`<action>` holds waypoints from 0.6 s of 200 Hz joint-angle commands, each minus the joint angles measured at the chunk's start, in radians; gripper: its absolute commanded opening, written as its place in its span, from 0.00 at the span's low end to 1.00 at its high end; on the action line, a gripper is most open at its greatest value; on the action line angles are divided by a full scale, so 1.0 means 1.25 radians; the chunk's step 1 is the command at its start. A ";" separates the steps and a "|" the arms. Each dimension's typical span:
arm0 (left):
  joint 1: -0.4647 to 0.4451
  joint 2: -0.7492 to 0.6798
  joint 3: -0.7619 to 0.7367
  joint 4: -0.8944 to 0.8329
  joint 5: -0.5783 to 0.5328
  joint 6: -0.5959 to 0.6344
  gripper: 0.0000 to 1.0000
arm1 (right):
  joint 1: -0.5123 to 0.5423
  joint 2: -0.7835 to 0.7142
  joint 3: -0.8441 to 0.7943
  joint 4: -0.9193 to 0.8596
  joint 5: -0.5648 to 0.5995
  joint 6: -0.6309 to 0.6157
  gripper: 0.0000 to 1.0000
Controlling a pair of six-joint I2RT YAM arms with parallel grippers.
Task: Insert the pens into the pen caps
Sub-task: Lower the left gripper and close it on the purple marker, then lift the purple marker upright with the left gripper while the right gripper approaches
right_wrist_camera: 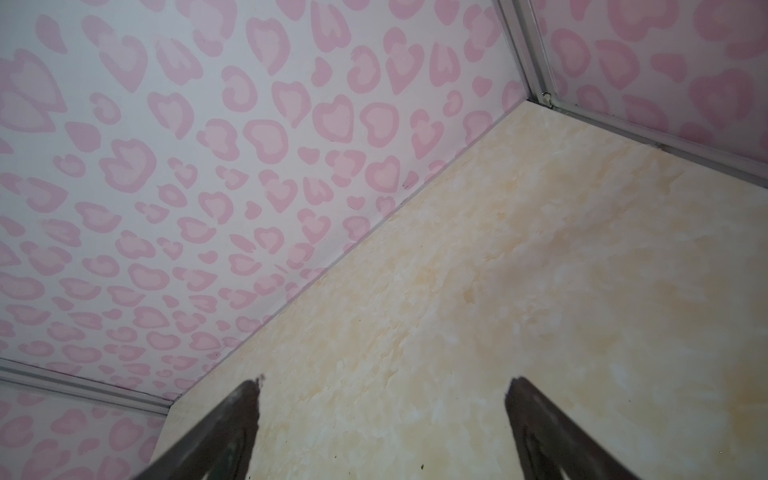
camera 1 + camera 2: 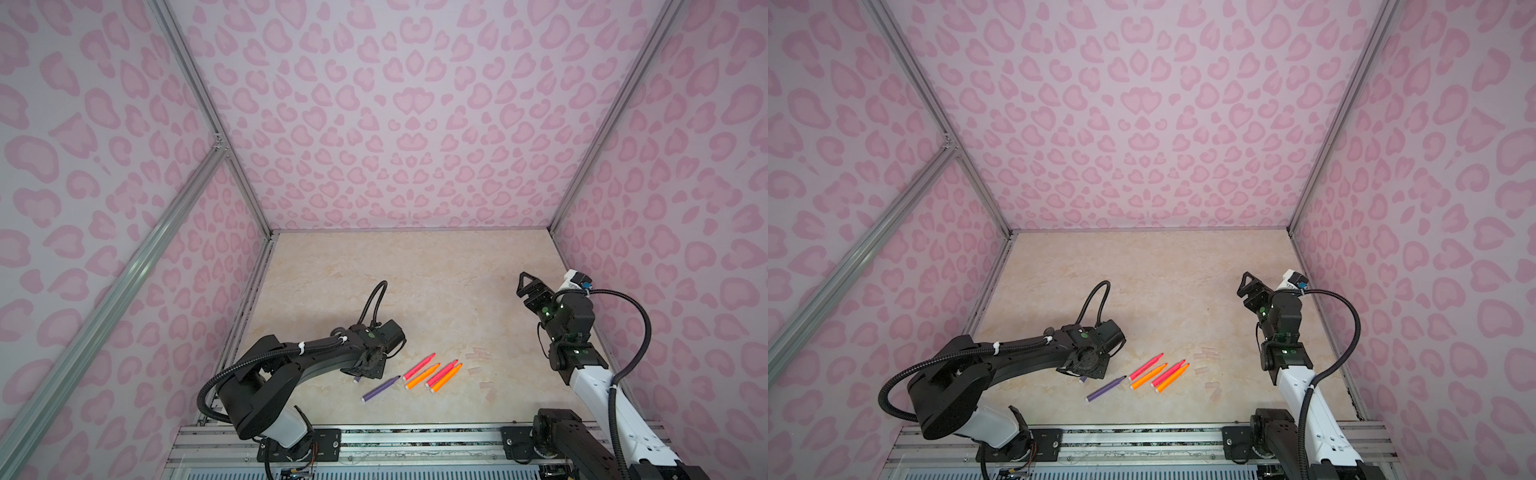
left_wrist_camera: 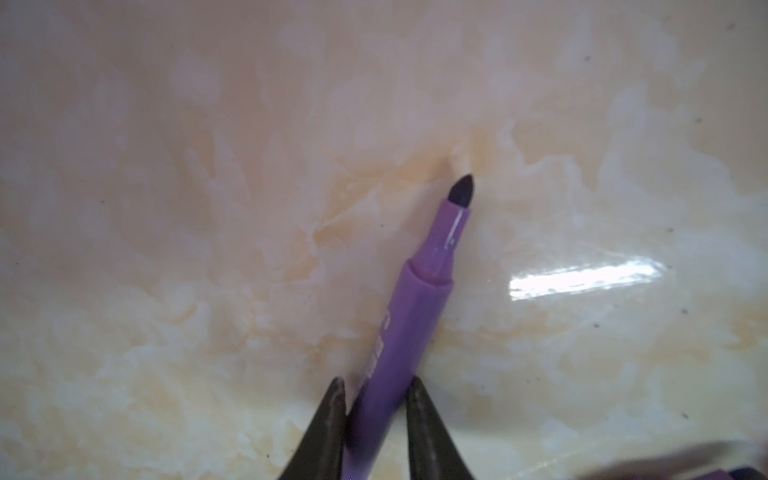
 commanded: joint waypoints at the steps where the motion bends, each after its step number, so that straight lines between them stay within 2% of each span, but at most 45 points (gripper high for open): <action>1: 0.001 0.015 0.007 -0.005 0.010 0.004 0.25 | 0.000 0.003 0.002 -0.002 0.000 -0.003 0.94; 87: 0.002 0.028 0.012 0.006 0.034 0.019 0.32 | 0.000 -0.001 0.002 -0.007 0.000 -0.007 0.94; 120: 0.003 0.034 0.014 0.016 0.061 0.035 0.21 | 0.000 -0.002 0.001 -0.008 -0.001 -0.007 0.94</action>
